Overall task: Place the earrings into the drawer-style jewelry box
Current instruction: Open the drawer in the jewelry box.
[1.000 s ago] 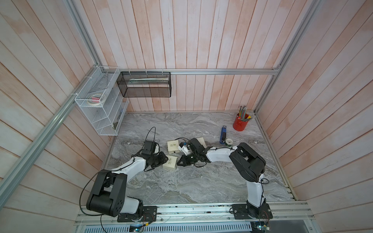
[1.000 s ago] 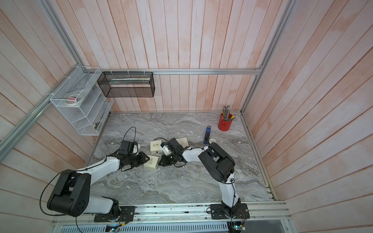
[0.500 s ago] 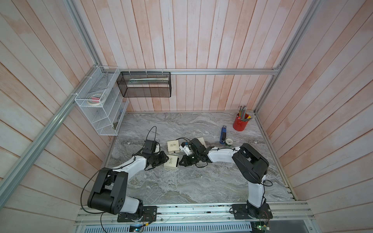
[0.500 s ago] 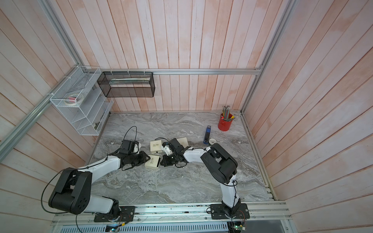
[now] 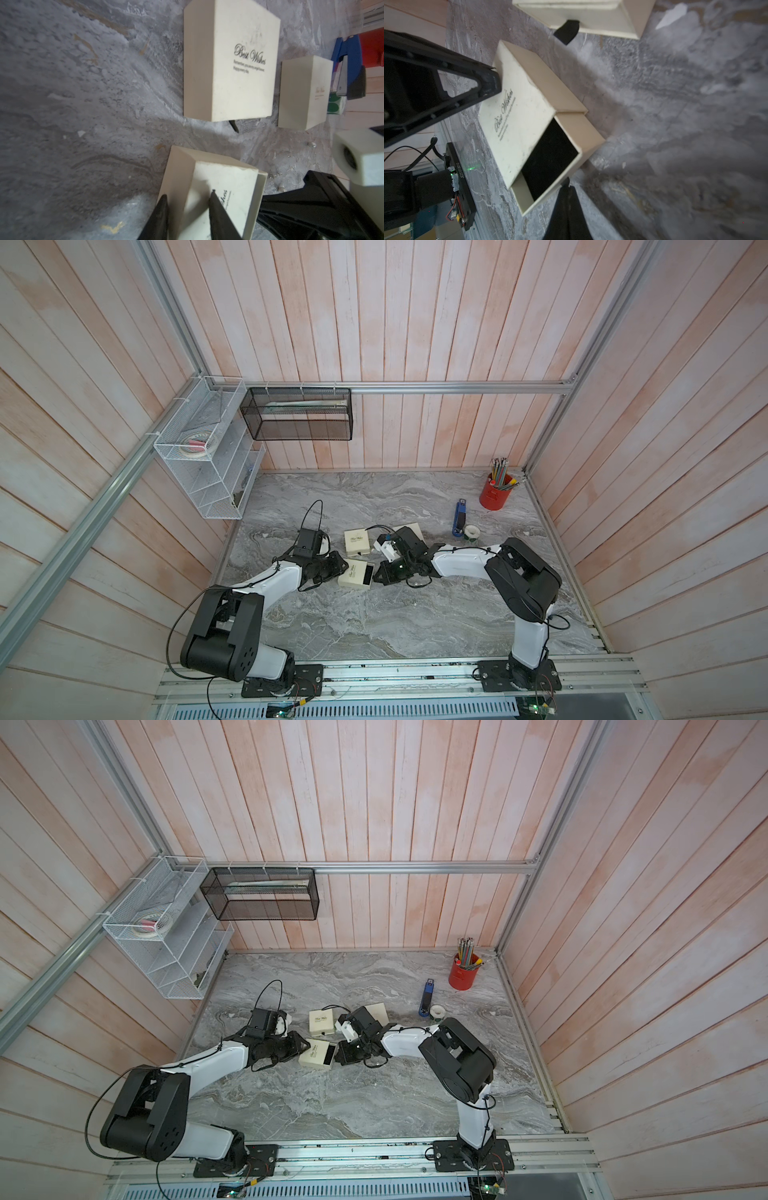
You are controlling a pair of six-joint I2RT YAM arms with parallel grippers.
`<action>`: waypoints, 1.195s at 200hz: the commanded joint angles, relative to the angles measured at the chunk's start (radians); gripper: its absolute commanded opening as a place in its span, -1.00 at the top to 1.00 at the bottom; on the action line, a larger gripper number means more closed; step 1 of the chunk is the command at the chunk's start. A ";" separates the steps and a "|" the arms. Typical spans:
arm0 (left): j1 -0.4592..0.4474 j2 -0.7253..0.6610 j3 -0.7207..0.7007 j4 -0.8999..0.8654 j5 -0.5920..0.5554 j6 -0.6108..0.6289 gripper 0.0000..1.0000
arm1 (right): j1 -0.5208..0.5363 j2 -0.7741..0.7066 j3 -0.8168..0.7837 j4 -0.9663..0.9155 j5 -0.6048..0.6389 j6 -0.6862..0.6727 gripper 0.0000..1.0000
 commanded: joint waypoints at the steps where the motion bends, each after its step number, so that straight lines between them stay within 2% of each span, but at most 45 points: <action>1: 0.006 0.048 -0.045 -0.100 -0.130 0.023 0.33 | -0.008 -0.028 -0.041 -0.127 0.038 0.003 1.00; 239: 0.007 0.045 -0.035 -0.109 -0.130 0.028 0.34 | -0.019 -0.089 -0.107 -0.129 0.067 0.024 1.00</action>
